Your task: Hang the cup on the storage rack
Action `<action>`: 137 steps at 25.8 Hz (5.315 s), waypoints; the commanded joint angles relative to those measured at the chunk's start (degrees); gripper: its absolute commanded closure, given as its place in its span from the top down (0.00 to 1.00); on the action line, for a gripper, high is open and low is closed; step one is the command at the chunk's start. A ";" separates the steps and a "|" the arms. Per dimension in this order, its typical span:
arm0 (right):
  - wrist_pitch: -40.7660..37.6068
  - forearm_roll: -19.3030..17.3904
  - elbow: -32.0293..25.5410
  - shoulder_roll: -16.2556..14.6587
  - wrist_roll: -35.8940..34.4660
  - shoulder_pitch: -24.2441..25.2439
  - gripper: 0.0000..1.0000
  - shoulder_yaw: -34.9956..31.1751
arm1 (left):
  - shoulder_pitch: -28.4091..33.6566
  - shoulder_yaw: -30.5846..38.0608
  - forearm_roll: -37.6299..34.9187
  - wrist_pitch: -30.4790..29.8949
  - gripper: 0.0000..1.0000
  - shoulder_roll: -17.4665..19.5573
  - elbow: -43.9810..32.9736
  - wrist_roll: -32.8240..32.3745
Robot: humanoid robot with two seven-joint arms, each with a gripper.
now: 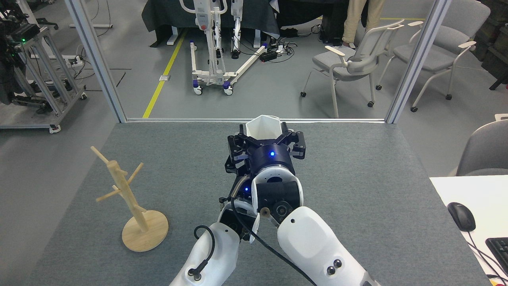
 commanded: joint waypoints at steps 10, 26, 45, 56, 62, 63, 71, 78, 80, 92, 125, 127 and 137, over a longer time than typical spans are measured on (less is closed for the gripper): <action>-9.83 -0.19 -3.10 1.69 -41.44 0.40 0.99 -8.62 | 0.01 0.06 -0.08 0.13 0.14 0.00 -0.10 1.56; -43.32 0.43 13.60 -5.07 -51.29 27.82 0.99 -50.28 | 4.58 -0.47 -6.31 0.13 0.14 0.70 -5.98 7.80; -43.41 0.87 11.05 -3.75 -47.68 31.78 0.99 -49.14 | 34.46 0.50 -35.06 43.43 0.18 13.54 -28.40 10.61; -43.23 0.95 9.82 -4.28 -47.51 32.66 0.99 -48.43 | 39.12 10.25 -26.88 43.43 0.19 16.88 -28.05 7.80; -42.88 1.22 9.73 -3.75 -47.42 33.10 0.99 -48.43 | 36.92 12.54 -22.05 43.43 0.18 18.81 -22.60 -2.57; -42.79 1.31 9.73 -3.75 -47.42 33.10 0.99 -48.43 | 36.31 12.54 -21.61 43.43 0.18 19.34 -21.54 -4.42; -42.62 2.36 9.73 -3.58 -47.33 33.27 0.99 -48.35 | 32.97 12.54 -19.06 43.43 0.16 21.45 -19.17 -6.97; -42.62 2.27 9.73 -3.58 -47.33 33.27 0.99 -48.35 | 32.35 12.80 -18.27 43.43 0.16 21.89 -19.17 -7.06; -42.62 2.27 9.73 -3.58 -47.33 33.27 0.99 -48.35 | 32.35 12.80 -18.27 43.43 0.16 21.97 -19.26 -7.06; -42.70 2.36 9.73 -3.67 -47.33 33.27 0.99 -48.35 | 33.49 15.44 -16.42 43.43 0.15 22.32 -22.60 -7.14; -42.44 2.45 9.82 -3.93 -47.42 33.27 0.99 -48.35 | 31.30 12.54 -17.04 43.43 0.15 21.45 -19.79 -6.53; -42.44 2.45 9.82 -4.02 -47.33 33.27 0.99 -48.35 | 31.30 12.45 -17.04 43.43 0.15 21.36 -19.70 -6.53; -42.53 2.98 9.91 -3.93 -47.33 33.27 0.99 -48.35 | 29.80 10.08 -17.04 43.43 0.15 21.18 -17.59 -6.44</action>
